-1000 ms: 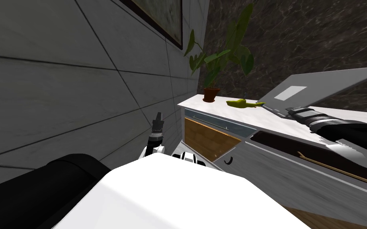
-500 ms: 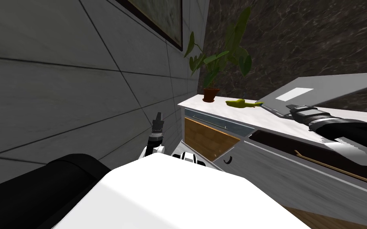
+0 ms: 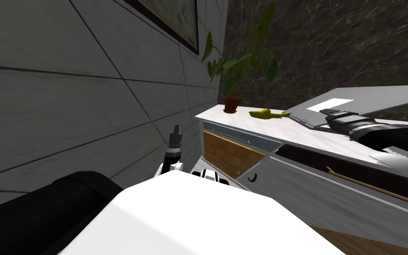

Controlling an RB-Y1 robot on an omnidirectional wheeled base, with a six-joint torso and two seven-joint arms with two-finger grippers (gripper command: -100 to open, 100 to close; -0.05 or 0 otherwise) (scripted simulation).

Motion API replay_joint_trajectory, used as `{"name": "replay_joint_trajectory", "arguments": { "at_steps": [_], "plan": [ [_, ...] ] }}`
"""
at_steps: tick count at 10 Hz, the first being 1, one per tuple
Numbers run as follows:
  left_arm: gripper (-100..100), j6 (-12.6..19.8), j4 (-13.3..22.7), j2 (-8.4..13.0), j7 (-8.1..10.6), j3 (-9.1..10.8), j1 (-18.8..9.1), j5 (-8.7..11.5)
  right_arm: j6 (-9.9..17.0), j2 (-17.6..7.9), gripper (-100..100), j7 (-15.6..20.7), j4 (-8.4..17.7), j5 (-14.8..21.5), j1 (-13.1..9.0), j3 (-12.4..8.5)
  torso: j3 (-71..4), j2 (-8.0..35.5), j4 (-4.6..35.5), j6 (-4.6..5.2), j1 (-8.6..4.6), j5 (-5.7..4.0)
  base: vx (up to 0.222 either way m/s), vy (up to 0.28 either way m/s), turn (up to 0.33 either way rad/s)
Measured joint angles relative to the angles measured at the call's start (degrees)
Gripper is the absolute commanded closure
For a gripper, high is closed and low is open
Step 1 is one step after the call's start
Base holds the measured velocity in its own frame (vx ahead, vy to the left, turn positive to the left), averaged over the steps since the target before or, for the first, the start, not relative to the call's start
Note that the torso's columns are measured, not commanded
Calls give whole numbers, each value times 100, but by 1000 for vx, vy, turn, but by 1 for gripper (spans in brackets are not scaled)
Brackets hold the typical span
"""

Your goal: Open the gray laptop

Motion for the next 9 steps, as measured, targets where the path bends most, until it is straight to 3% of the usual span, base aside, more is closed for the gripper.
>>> {"name": "replay_joint_trajectory", "arguments": {
  "at_steps": [2, 3, 4, 9],
  "plan": [
    [0, 0, 0, 0, 0, 0, 0, 0, 85, -208, -100, -103, -71, -95, -24, 53, -1, -1, 1, -1, -1, 1, 6, -3, -30],
    [0, 0, 0, 0, 0, 0, 0, 0, 121, -342, -100, -171, -137, -166, 71, 5, 0, 2, 6, 1, 2, 7, 0, 0, 0],
    [0, 0, 0, 0, 0, 0, 0, 0, 128, -355, 0, -187, -147, -175, 85, -3, 1, 2, 4, -1, 2, 4, 0, 0, 0],
    [0, 0, 0, 0, 0, 0, 0, 0, 134, -333, 0, -190, -144, -178, 105, 25, 1, 3, 6, 1, 3, 7, 0, 0, 0]
  ]
}}
